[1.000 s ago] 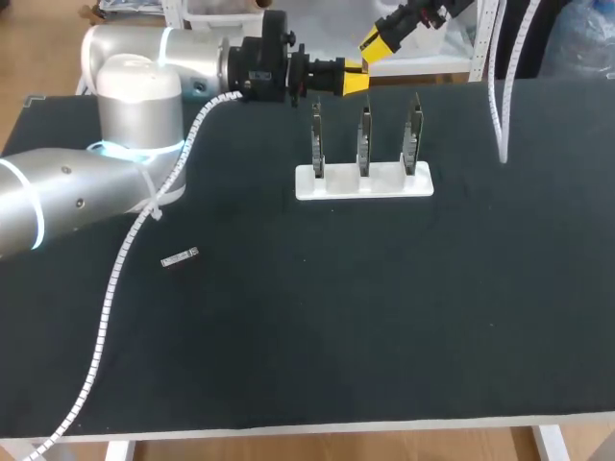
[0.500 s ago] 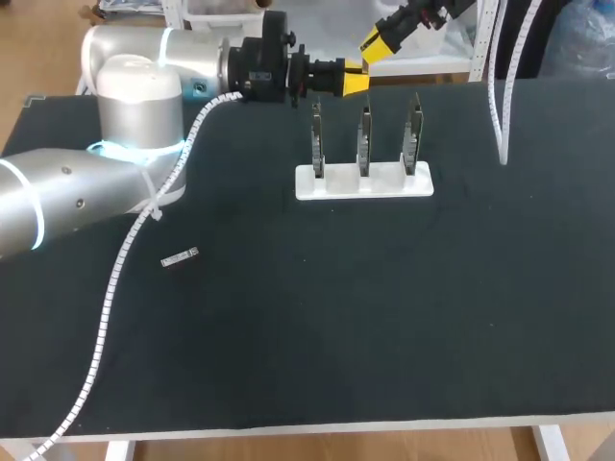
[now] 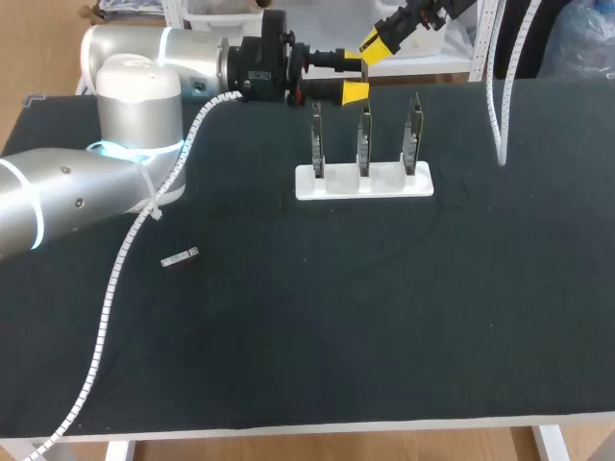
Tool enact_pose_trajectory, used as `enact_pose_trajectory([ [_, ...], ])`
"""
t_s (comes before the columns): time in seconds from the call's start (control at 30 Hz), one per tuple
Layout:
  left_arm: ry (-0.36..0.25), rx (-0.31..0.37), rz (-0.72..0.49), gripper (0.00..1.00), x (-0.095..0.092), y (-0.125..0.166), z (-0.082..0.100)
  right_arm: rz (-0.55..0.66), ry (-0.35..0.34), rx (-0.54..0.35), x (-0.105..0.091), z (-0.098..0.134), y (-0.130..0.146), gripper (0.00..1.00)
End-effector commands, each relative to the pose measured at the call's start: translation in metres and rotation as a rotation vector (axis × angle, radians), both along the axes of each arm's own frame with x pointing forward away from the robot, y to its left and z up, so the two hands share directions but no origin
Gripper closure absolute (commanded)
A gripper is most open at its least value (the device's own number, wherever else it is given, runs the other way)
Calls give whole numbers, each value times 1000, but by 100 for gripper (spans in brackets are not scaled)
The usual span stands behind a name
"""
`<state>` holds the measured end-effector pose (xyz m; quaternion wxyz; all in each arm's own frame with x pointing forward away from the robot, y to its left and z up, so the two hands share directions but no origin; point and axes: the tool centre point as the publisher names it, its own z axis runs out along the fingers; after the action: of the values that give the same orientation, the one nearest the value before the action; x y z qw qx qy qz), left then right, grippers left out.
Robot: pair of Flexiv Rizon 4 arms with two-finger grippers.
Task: Pick up the optical module with the left hand, and insert it into the network port with the right hand.
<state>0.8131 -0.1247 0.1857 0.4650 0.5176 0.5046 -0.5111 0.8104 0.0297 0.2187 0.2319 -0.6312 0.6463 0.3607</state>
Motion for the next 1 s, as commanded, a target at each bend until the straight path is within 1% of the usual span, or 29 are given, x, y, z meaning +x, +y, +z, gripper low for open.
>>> enact_pose_trajectory([
  [0.03,-3,-1,8,0,-3,0,0,41,33,3,9,1,1,100],
  [0.1,-3,-1,8,0,-3,0,0,42,32,4,9,1,1,100],
  [0.2,-5,22,3,0,-3,2,0,43,31,5,9,2,1,100],
  [0.37,1,45,28,0,-3,9,0,44,30,7,10,2,1,100],
  [0.7,-19,151,80,0,-4,37,2,45,24,14,10,3,2,100],
  [1.0,-19,262,69,0,-8,56,0,45,22,20,11,3,2,100],
])
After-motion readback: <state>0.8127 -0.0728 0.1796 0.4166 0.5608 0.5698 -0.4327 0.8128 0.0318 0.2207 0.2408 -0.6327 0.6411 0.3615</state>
